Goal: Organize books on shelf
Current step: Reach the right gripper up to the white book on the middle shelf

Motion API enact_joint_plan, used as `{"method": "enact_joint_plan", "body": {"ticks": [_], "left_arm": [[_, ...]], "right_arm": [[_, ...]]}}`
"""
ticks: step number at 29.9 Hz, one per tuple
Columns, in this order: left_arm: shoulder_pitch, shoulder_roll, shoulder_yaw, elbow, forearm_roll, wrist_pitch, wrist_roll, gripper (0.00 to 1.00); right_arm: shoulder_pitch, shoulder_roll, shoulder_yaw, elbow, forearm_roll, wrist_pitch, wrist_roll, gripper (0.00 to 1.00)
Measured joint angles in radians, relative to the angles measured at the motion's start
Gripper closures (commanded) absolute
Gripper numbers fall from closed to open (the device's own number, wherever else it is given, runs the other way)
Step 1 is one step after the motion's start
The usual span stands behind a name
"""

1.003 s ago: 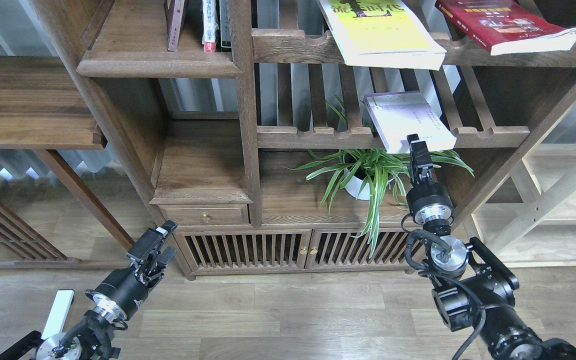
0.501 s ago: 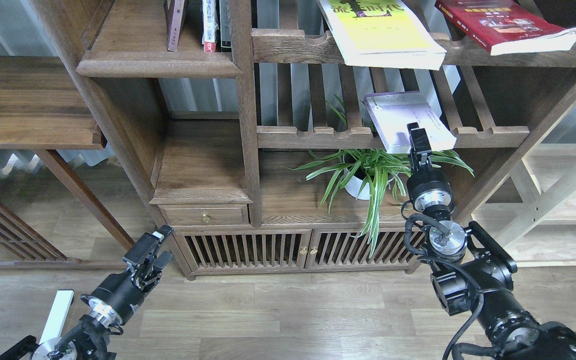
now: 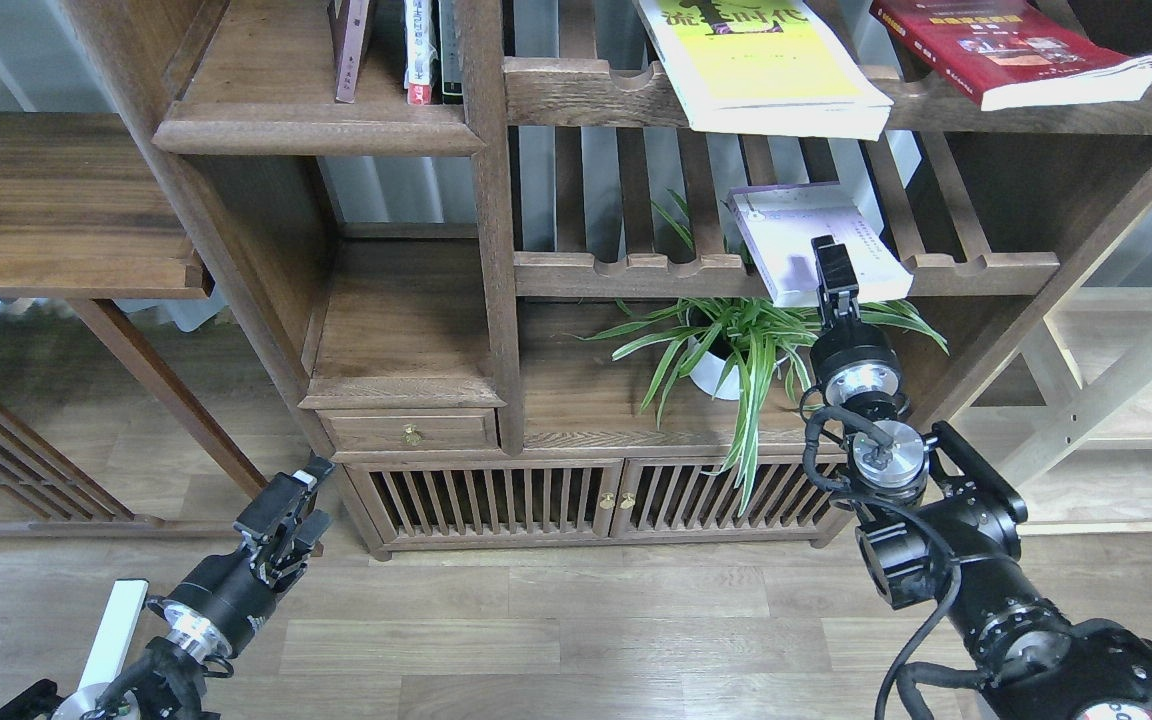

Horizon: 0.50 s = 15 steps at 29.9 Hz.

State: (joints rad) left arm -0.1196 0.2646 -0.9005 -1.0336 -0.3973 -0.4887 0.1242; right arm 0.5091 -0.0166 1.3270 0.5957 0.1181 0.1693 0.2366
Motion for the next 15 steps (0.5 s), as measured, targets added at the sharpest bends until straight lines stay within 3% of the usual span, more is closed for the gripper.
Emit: {"method": "enact_joint_plan", "body": {"ticks": [2, 9, 15], "left_arm": [[0.000, 0.001, 0.000, 0.000, 0.000, 0.000, 0.000, 0.01], [0.000, 0.003, -0.001, 0.000, 0.000, 0.000, 0.000, 0.01], [0.000, 0.011, -0.001, 0.000, 0.000, 0.000, 0.000, 0.01]], "right_arm": [[-0.003, 0.000, 0.000, 0.000, 0.000, 0.000, 0.005, 0.52], [-0.009, 0.005, -0.006, 0.002, 0.000, 0.012, 0.022, 0.85], [-0.011, 0.005, -0.014, 0.005, -0.001, 0.017, 0.025, 0.96]]}}
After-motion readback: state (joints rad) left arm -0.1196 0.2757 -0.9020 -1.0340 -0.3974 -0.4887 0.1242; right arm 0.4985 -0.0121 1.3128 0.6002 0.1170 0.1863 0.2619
